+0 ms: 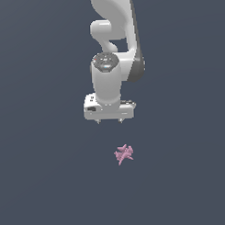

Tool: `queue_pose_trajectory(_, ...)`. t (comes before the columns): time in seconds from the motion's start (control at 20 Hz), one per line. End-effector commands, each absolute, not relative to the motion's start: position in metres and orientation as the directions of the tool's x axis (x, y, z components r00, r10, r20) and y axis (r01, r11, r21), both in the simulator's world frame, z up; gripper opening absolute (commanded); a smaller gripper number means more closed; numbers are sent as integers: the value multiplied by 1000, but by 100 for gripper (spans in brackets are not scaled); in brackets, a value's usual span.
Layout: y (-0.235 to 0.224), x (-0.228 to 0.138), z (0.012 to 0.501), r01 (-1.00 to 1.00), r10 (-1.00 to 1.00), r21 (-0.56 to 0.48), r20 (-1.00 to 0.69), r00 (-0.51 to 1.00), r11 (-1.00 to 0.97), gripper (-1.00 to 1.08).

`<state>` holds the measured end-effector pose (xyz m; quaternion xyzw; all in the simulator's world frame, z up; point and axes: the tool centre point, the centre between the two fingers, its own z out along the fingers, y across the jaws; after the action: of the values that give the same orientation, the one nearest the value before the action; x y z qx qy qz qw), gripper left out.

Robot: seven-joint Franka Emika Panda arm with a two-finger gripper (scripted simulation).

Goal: Pick up the object and move it to a goal position.

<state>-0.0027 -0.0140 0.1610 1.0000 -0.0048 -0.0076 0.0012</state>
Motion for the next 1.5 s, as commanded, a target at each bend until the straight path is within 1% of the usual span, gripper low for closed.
queue_pose_trajectory(0.0,-14,-3,161,-10,-10,2,-15,1000,-1000,100)
queue_pose_trajectory(0.5,-14,-2,162,34,33,25,-17,999,-999,100)
queue_pose_trajectory(0.75,-14,-1,162,21,20,23,-16,1000,-1000,100)
queue_pose_trajectory(1.1,-11,6,159,-52,-53,22,-15,999,-998,100)
queue_pose_trajectory(1.45,-7,20,154,-188,-188,18,-12,982,-982,100)
